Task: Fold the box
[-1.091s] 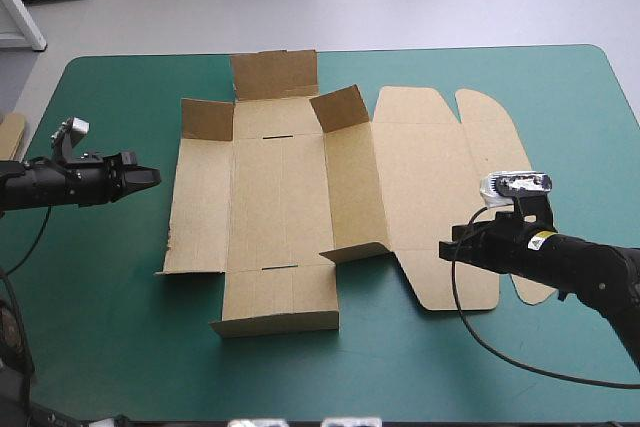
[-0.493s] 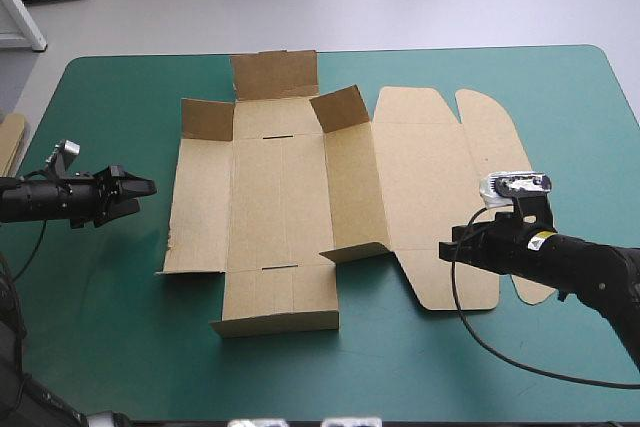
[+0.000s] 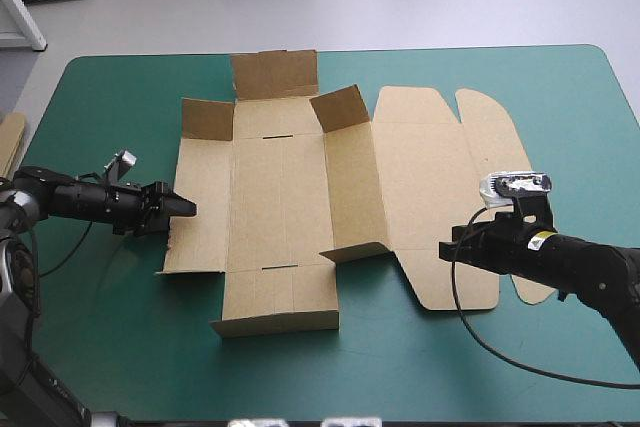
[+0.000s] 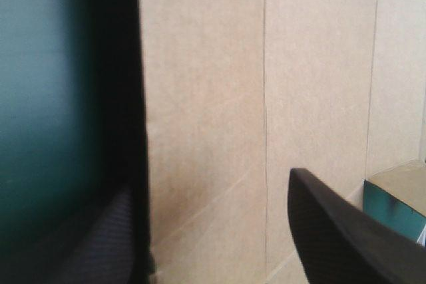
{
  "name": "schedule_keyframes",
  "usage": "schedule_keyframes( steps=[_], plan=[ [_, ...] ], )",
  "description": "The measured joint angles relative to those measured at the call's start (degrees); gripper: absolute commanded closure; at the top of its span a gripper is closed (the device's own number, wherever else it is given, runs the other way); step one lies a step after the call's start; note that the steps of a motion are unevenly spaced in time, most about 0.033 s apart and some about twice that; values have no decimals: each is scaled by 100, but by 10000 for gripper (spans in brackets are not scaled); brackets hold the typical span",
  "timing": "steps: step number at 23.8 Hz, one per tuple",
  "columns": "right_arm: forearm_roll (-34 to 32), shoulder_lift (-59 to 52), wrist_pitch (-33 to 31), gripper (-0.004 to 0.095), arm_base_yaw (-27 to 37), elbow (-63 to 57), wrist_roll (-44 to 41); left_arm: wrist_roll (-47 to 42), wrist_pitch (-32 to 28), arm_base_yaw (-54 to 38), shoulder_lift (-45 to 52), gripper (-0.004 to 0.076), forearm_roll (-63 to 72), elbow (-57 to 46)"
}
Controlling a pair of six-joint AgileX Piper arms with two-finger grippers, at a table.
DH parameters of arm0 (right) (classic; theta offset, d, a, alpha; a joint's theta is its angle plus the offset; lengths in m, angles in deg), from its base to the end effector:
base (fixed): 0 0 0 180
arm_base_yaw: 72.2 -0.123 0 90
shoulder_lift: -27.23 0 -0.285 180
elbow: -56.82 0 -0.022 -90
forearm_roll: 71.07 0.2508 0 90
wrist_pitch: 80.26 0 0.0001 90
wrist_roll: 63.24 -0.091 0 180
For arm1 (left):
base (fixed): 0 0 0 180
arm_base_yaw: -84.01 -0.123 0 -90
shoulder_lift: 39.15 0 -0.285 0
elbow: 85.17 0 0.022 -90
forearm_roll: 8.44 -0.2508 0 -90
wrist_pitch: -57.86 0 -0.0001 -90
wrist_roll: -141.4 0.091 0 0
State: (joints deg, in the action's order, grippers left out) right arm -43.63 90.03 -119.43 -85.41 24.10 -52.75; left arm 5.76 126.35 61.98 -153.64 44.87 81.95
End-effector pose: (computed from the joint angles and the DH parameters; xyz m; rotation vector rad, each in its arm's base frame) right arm 0.1757 0.0685 0.3166 -0.1912 2.3111 0.5593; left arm 0.3282 0.0595 0.1872 -0.1320 2.6767 -1.1588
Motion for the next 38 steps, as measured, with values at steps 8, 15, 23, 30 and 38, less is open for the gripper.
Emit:
schedule_keyframes(
  steps=[8, 15, 23, 30, 38],
  plan=[
    [24, 0, 0, 908, 0, 0, 0, 89, 83, 205, -125, 300, 145, 37],
    [36, 0, -2, 908, 0, 0, 0, 133, 38, 419, -175, 562, 219, 37],
    [36, 0, -20, 908, 0, 0, 0, 257, 115, 456, -243, 733, 385, 68],
    [36, 0, -20, 908, 0, 0, 0, -536, 133, 573, -243, 732, -842, 1451],
    [36, 0, -51, 908, 0, 0, 19, -1548, 184, 1127, -550, 732, -2563, 4416]
  ],
)
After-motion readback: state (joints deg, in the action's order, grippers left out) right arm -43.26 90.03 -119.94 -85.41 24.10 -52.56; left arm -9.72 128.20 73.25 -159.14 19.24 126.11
